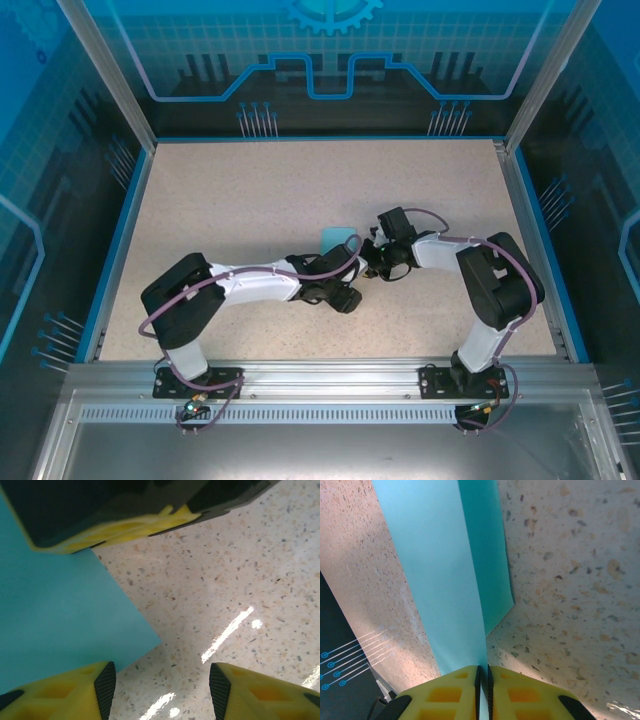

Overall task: Fold a paper plane with a square sheet of paper (pick it up from the middle)
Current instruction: Third fold the triangle at the center of the table.

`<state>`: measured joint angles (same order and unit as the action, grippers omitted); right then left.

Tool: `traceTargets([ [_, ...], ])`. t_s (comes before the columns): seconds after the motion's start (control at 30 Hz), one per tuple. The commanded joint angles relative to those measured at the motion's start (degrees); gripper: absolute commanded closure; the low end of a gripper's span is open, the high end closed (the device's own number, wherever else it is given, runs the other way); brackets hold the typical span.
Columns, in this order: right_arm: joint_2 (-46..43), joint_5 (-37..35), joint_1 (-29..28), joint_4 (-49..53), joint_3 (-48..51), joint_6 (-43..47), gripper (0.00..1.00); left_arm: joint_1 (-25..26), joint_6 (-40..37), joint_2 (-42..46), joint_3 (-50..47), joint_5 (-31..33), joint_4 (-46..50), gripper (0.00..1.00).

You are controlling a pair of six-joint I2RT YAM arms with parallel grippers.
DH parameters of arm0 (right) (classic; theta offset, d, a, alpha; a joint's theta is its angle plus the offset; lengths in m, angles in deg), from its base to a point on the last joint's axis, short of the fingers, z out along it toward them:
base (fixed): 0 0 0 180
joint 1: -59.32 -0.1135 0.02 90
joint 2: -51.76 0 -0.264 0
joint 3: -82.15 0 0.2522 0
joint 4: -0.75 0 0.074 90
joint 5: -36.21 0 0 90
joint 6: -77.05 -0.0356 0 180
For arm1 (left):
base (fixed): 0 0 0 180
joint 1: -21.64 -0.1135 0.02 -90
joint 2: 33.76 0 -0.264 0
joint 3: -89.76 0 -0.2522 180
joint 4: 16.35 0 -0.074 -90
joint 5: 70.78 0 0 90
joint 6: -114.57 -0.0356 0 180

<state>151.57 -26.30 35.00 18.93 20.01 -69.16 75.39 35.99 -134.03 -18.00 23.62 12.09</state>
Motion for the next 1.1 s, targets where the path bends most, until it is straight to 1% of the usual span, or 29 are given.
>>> traceTargets([
  [0.0,-0.36,2.28,1.21,-1.34,0.01,-0.79,0.85,0.28,-0.61,-0.10,0.94,6.02,-0.51,0.44],
  [0.1,-0.47,2.70,1.38,-1.49,0.01,-0.84,0.85,0.38,-0.15,-0.06,0.34,8.81,-1.91,0.44],
  [0.3,-0.25,3.27,1.64,-1.76,-0.05,-0.92,0.85,0.65,0.27,-0.54,0.32,11.45,-3.33,0.45],
  [0.5,-0.06,3.27,1.95,-1.78,0.08,-0.84,0.85,0.65,-0.19,-0.76,1.01,12.00,-3.30,0.51],
  [0.7,0.05,2.94,2.07,-1.48,0.15,-0.67,0.85,0.65,-0.52,0.06,1.02,12.67,-2.99,0.62],
  [0.83,0.11,2.88,2.27,-1.52,0.40,-0.58,0.84,0.64,-0.75,0.82,0.76,13.08,-2.75,0.72],
  [0.9,0.12,2.67,2.34,-1.44,0.50,-0.51,0.84,0.57,-0.83,0.96,0.98,12.99,-2.38,0.79],
  [1.07,-0.25,2.49,2.74,-1.18,0.69,-0.14,0.83,-0.48,-0.76,1.12,1.38,10.51,-2.06,0.92],
])
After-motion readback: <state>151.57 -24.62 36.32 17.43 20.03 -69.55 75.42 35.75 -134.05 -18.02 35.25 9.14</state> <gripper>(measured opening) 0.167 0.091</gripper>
